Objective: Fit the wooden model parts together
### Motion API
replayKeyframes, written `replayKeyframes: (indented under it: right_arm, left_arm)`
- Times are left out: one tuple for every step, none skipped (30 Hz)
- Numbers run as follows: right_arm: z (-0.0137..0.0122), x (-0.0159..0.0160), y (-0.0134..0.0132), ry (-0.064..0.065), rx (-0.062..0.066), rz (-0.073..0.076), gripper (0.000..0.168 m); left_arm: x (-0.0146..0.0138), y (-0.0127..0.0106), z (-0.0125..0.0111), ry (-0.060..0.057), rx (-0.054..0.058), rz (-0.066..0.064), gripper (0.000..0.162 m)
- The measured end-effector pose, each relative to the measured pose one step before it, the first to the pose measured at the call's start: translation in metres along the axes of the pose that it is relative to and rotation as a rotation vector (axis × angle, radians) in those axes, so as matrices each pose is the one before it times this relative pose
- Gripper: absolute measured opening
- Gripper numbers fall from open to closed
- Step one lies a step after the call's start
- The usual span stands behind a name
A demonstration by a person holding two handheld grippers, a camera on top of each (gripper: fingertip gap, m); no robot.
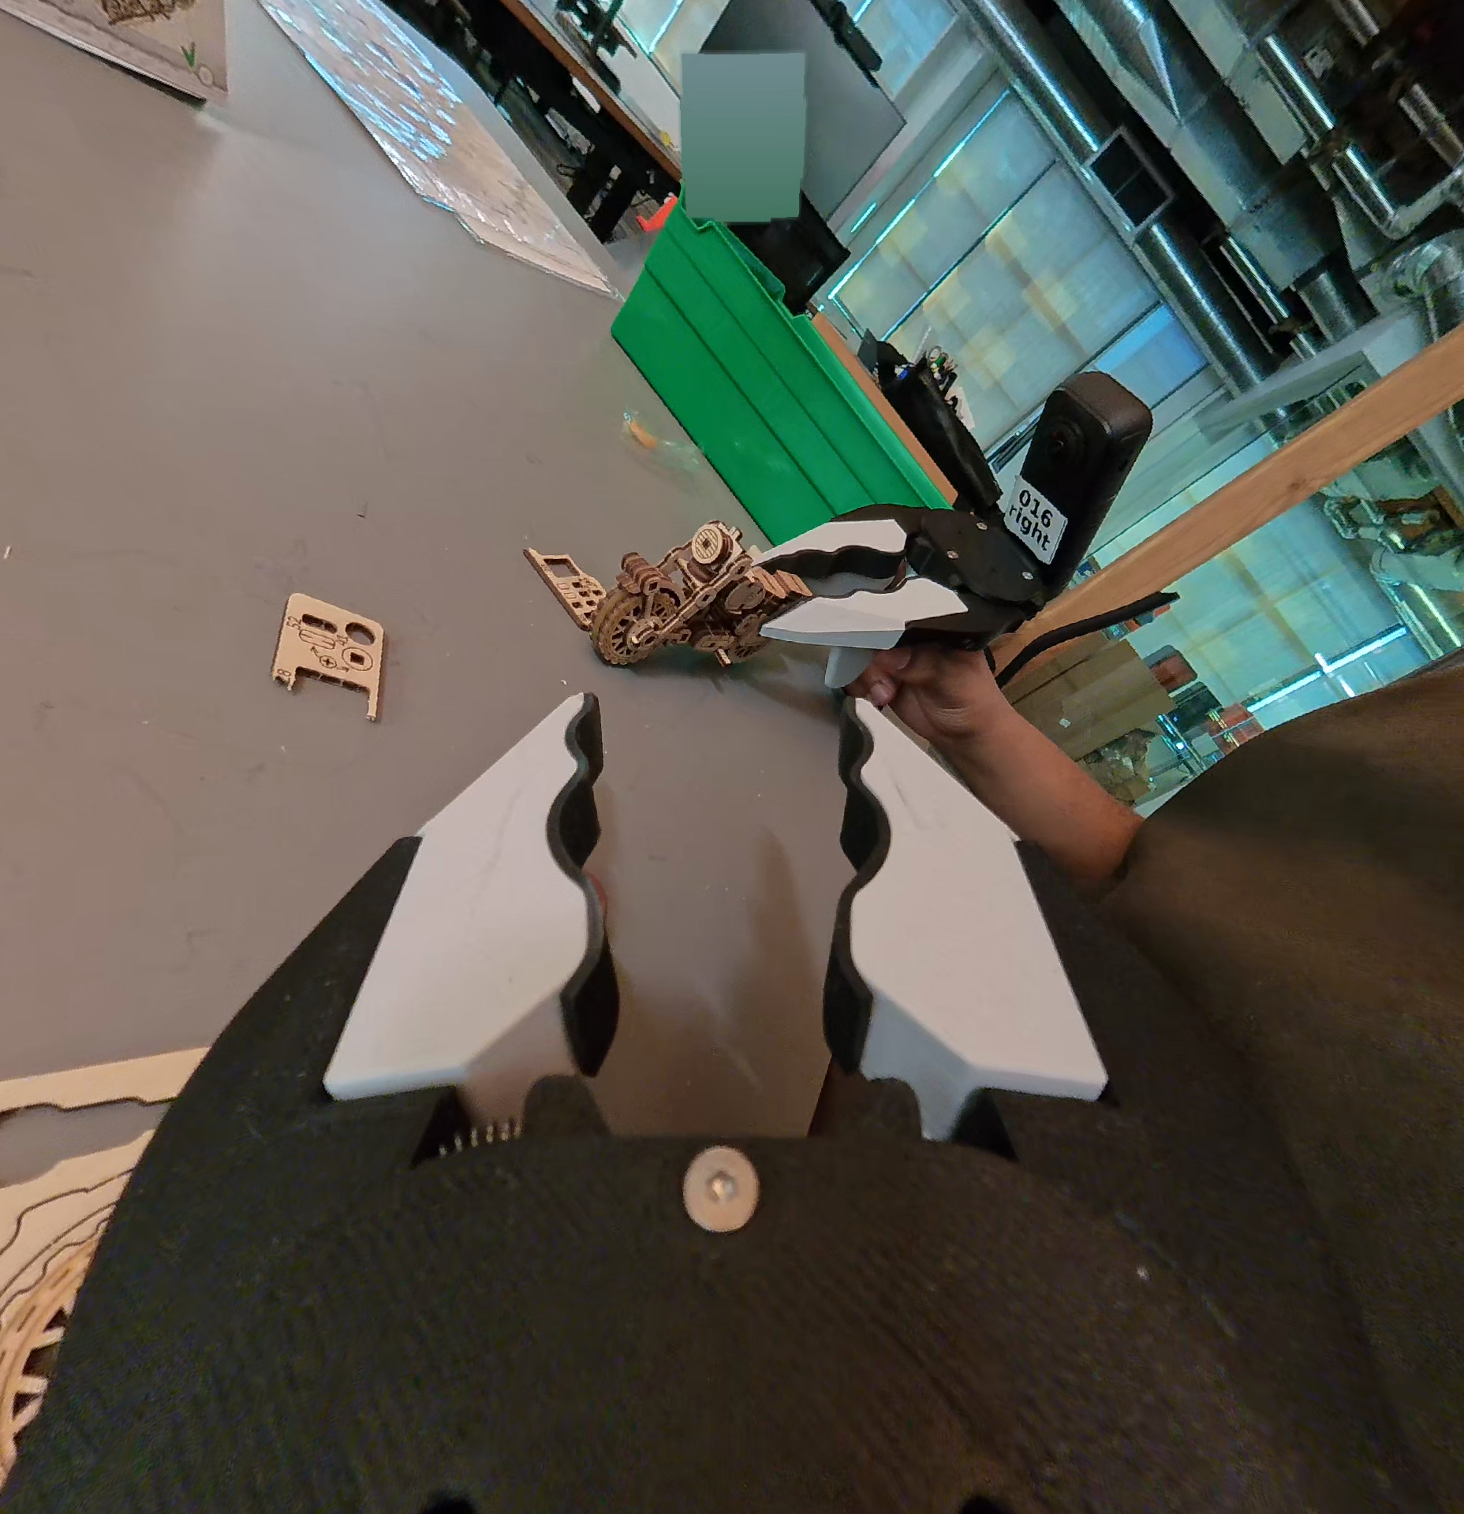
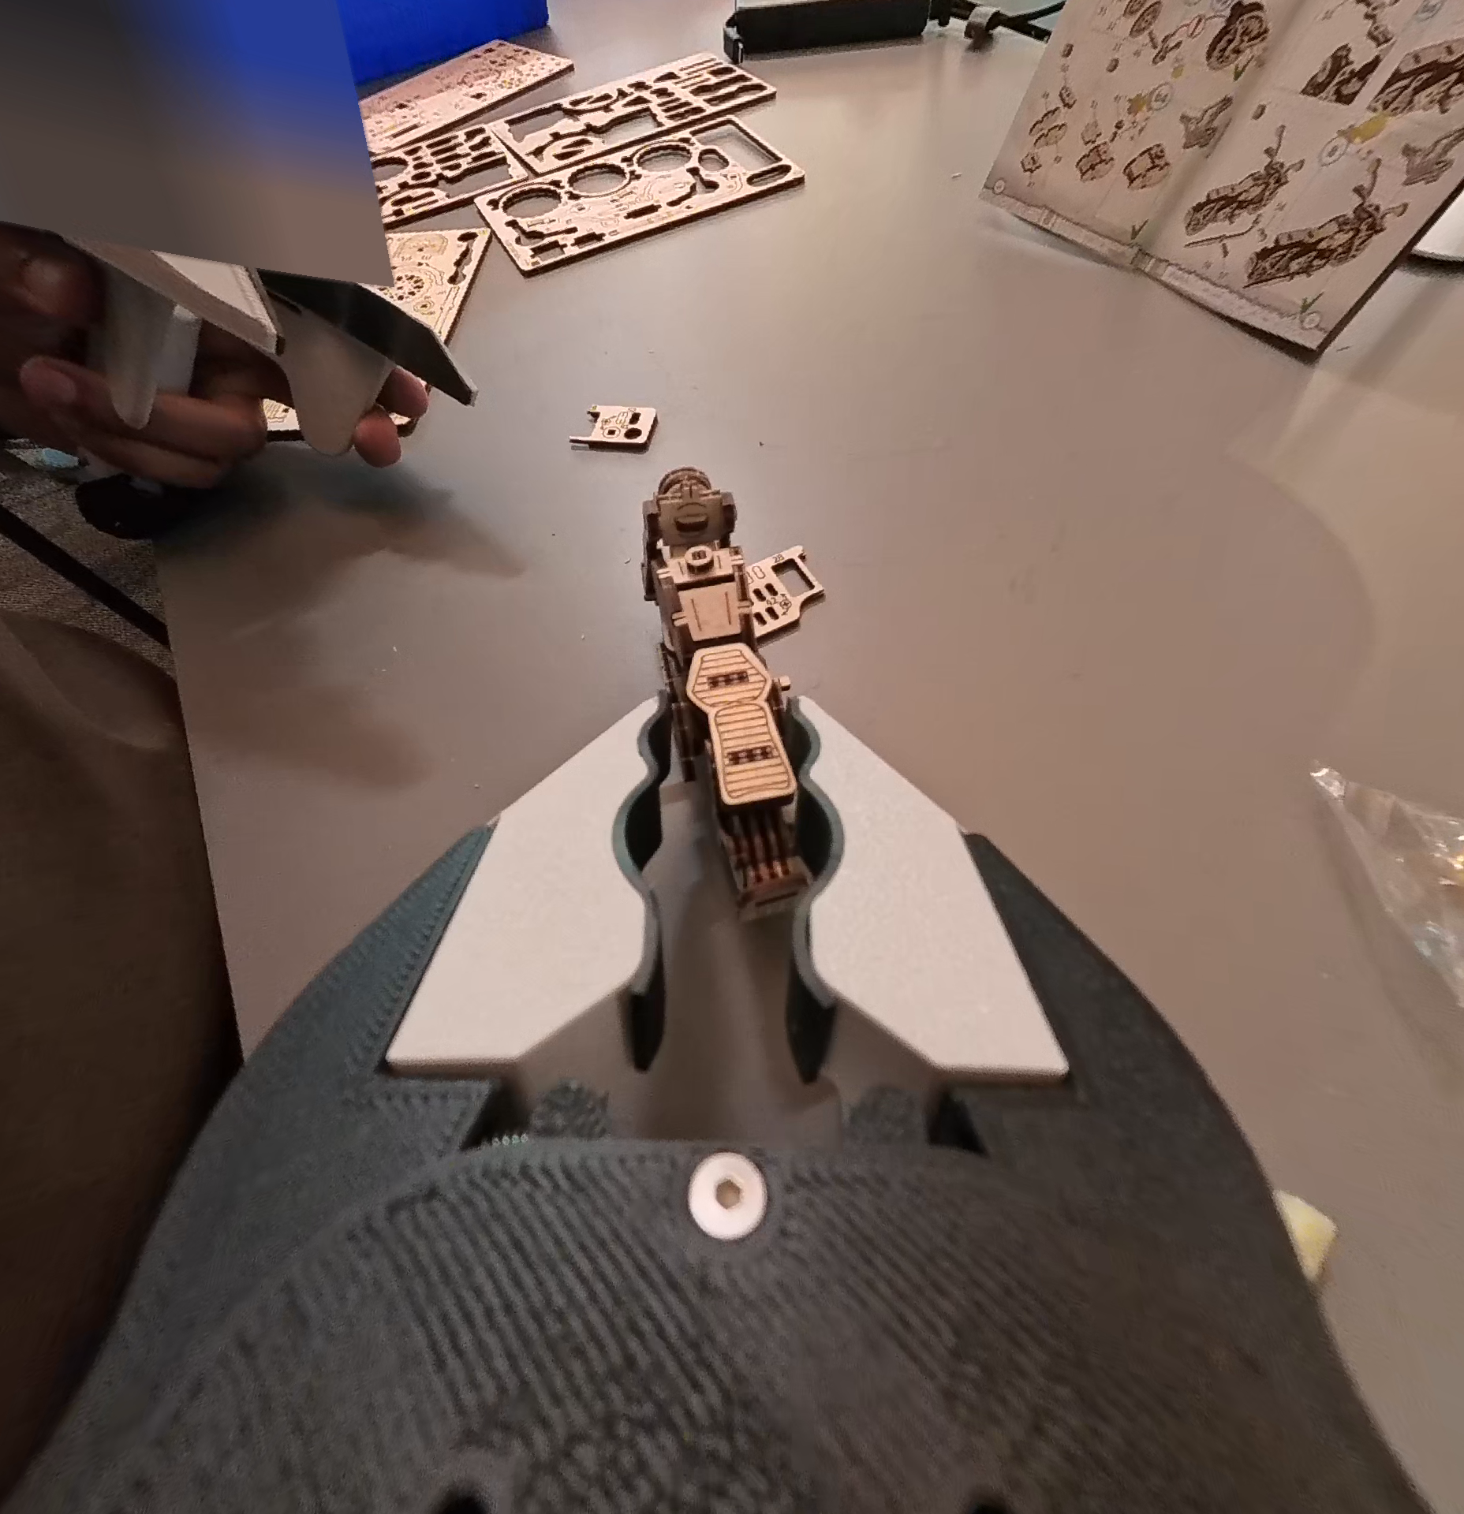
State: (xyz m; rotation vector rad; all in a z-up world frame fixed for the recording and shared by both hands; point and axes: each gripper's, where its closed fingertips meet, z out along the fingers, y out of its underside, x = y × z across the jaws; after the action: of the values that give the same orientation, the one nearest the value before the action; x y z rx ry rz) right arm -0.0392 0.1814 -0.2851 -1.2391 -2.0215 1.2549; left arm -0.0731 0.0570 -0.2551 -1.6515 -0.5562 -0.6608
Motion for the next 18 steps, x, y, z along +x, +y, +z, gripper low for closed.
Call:
replayKeyframes:
  right_arm:
    - [0.00006, -0.00001, -0.00002, -0.0001, -0.0002, 0.0006, 0.026]
    - [0.00006, 0.00014, 0.00012, -0.0004, -0.0006, 0.0011, 0.026]
    - [0.00001, 0.00005, 0.00001, -0.0001, -0.0003, 0.001, 0.026]
    - [-0.00003, 0.00004, -0.00002, -0.0001, 0.0003, 0.0006, 0.026]
    - [0.00004, 0.00001, -0.00008, 0.0001, 0.0006, 0.0001, 0.026]
    - [-0.00015, -0.00001, -0.0001, 0.0005, 0.0007, -0.0004, 0.026]
    - [0.00001, 0.00005, -0.00006, 0.0009, 0.0006, -0.0008, 0.025]
    - [-0.00009, 0.00009, -0.00013, 0.0015, 0.0008, -0.001, 0.026]
    - [-0.00012, 0.00004, -0.00017, 0.0015, 0.0015, -0.0011, 0.026]
    - [-0.0001, -0.00002, -0.00019, 0.0003, 0.0014, -0.0005, 0.026]
    - [-0.00014, 0.00007, -0.00015, -0.0001, 0.001, 0.0005, 0.026]
    - [-0.00007, 0.00005, -0.00019, -0.0003, 0.001, 0.001, 0.026]
    - [-0.00018, 0.00016, -0.00005, -0.0003, 0.0012, 0.0014, 0.026]
    - [-0.0001, 0.00009, -0.00021, -0.0003, 0.0013, 0.0017, 0.026]
    - [-0.00013, 0.00016, -0.00023, -0.0005, 0.0015, 0.0015, 0.026]
    - [-0.00021, -0.0001, -0.00023, -0.0007, 0.0022, 0.0003, 0.026]
    - [-0.0002, -0.0003, -0.00039, -0.0014, 0.0028, -0.0015, 0.026]
    - [-0.00029, -0.0004, -0.00027, -0.0008, 0.0023, -0.0028, 0.026]
  left_arm:
    - [0.00007, 0.00004, 0.00003, 0.0001, 0.0002, 0.0003, 0.056]
    - [0.00005, -0.00018, -0.00005, 0.0001, 0.0009, 0.0005, 0.056]
    - [0.00006, -0.00002, -0.00003, 0.0002, 0.0008, 0.0005, 0.056]
    - [0.00013, 0.00016, -0.00003, 0.0003, -0.0006, -0.0002, 0.056]
    - [0.00006, 0.00031, 0.00021, 0.0003, -0.0016, -0.0001, 0.056]
    - [0.00004, 0.0002, 0.00013, 0.0, -0.0012, 0.0004, 0.056]
    - [0.00012, 0.00002, -0.00001, 0.0001, -0.0002, 0.0006, 0.056]
    - [0.00004, -0.00006, 0.00003, 0.0004, 0.0004, 0.0002, 0.056]
    - [0.00014, 0.00002, -0.00006, 0.0004, 0.0004, -0.0001, 0.056]
    - [-0.00007, -0.00008, 0.0, -0.0001, 0.0001, -0.0003, 0.056]
    - [-0.00005, 0.00015, 0.00015, -0.0001, -0.0008, -0.0004, 0.056]
    - [-0.00008, 0.00018, 0.00014, -0.0002, -0.001, -0.0003, 0.056]
    - [-0.00001, 0.00006, 0.00006, -0.0002, -0.0006, -0.0002, 0.056]
    - [0.00001, 0.00002, 0.00008, -0.0001, -0.0003, -0.0003, 0.056]
    - [-0.00014, 0.00006, 0.00006, -0.0002, -0.0005, -0.0005, 0.056]
    - [0.0, 0.00006, 0.00006, -0.0001, -0.0006, -0.0003, 0.056]
    - [-0.00012, 0.00011, 0.00008, -0.0006, -0.0004, -0.0005, 0.056]
    - [0.00001, 0.00001, 0.0, -0.0001, 0.0, -0.0004, 0.056]
